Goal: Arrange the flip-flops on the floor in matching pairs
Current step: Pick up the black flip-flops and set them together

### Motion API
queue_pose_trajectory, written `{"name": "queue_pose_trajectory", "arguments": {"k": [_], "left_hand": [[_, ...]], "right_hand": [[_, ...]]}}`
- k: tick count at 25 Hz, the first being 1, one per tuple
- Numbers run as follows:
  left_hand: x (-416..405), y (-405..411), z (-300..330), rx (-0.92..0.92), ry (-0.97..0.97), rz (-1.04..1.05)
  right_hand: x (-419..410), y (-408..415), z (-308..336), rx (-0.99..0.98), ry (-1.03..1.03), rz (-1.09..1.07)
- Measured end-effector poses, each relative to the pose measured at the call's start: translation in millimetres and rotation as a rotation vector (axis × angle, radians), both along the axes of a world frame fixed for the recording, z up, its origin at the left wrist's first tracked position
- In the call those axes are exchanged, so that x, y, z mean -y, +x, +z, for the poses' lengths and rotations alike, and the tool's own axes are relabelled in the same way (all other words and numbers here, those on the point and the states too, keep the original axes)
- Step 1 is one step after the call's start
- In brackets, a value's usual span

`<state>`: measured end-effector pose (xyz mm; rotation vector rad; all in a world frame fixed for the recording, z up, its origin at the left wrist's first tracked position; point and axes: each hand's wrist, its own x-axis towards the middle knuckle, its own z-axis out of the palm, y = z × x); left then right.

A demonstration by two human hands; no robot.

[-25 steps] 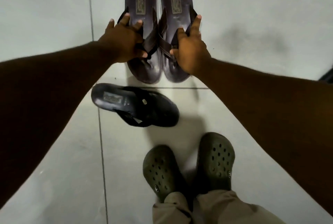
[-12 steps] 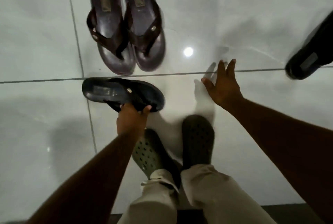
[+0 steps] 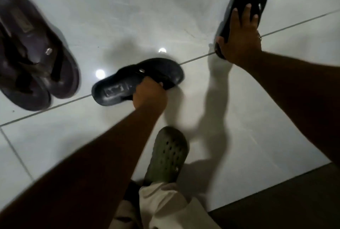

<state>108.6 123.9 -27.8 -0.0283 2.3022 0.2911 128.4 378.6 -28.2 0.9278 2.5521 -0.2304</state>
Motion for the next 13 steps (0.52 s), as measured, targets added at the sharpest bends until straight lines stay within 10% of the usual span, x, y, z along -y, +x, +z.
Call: {"name": "queue_pose_trajectory", "arguments": {"k": [7, 13], "left_hand": [[-30, -68, -7, -0.203, -0.094, -0.678], [-23, -122, -7, -0.248, -0.012, -0.627]], "right_hand": [[-21, 7, -13, 0.181, -0.284, -0.006], [73, 51, -3, 0.257, -0.468, -0.163]]}}
